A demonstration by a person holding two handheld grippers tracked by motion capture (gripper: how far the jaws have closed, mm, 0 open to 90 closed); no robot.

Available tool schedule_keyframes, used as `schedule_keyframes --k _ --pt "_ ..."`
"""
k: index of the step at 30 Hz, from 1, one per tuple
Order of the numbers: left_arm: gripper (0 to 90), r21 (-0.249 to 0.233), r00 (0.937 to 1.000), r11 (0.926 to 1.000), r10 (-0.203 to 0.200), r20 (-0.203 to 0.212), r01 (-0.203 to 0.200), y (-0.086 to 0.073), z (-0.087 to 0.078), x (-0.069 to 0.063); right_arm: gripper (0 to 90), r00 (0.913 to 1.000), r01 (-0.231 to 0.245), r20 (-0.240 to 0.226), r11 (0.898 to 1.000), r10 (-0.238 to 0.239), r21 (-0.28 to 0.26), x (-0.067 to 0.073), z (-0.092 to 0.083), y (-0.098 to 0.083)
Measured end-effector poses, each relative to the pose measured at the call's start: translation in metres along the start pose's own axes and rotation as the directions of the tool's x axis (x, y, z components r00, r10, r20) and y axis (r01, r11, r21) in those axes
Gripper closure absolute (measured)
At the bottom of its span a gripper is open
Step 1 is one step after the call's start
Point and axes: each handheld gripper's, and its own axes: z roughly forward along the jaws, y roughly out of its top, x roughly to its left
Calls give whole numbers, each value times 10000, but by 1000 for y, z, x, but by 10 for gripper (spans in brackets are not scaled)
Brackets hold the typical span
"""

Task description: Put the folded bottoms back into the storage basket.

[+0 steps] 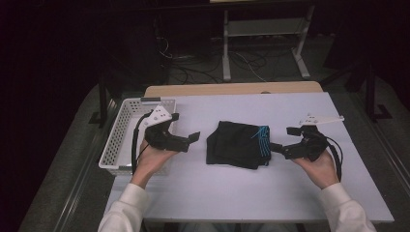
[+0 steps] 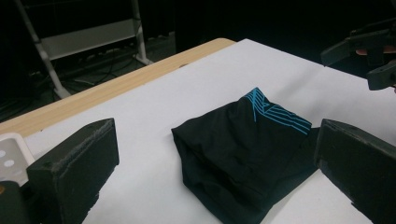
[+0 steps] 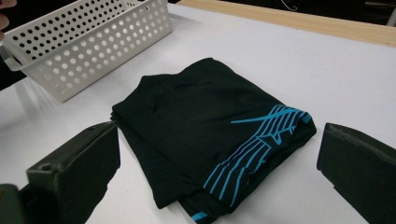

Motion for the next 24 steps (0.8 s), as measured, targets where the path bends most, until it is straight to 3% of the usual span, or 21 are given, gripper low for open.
schedule_keyframes --k 11,24 --pt "0 77 9997 9997 -228 -76 228 8 17 11 0 9998 -163 122 9996 160 239 -5 10 5" --pt "0 228 9977 9978 -617 -273 624 4 33 24 0 9984 -524 226 9977 514 424 -12 21 2"
